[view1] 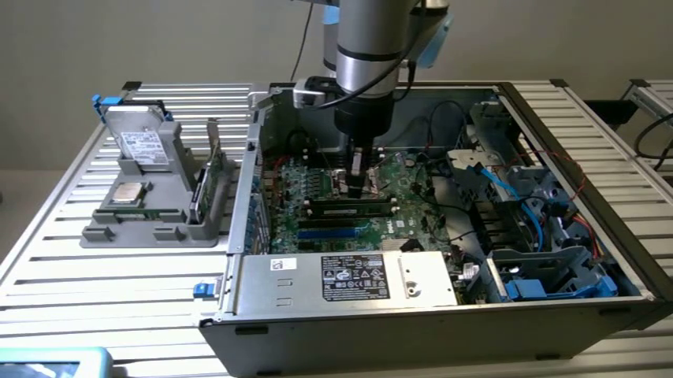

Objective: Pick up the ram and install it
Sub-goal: 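Press down the ram until it locks into place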

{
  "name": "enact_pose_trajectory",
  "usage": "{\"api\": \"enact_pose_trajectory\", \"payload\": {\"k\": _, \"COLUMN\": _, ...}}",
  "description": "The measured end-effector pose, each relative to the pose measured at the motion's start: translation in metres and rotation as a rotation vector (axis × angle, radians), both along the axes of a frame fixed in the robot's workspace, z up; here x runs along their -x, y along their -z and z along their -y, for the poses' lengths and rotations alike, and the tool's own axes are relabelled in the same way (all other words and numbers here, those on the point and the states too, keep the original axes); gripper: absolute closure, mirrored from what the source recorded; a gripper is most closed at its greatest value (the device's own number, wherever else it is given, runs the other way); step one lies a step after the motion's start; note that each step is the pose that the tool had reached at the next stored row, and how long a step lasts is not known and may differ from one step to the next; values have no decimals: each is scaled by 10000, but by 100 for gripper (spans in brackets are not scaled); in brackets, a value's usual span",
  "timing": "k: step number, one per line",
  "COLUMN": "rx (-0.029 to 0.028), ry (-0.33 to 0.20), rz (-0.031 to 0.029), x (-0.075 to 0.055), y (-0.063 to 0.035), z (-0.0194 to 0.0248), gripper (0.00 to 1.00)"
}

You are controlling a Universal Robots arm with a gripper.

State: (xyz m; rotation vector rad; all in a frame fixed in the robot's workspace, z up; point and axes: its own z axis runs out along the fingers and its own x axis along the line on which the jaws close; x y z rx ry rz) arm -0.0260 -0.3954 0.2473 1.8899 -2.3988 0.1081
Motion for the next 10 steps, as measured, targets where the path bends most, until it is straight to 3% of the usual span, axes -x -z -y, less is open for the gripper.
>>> {"api": "enact_pose_trajectory", "payload": {"k": 10, "rx": 0, "ry": 1331, "rz": 24, "x": 0, "y": 2, "z": 0, "gripper": 89}}
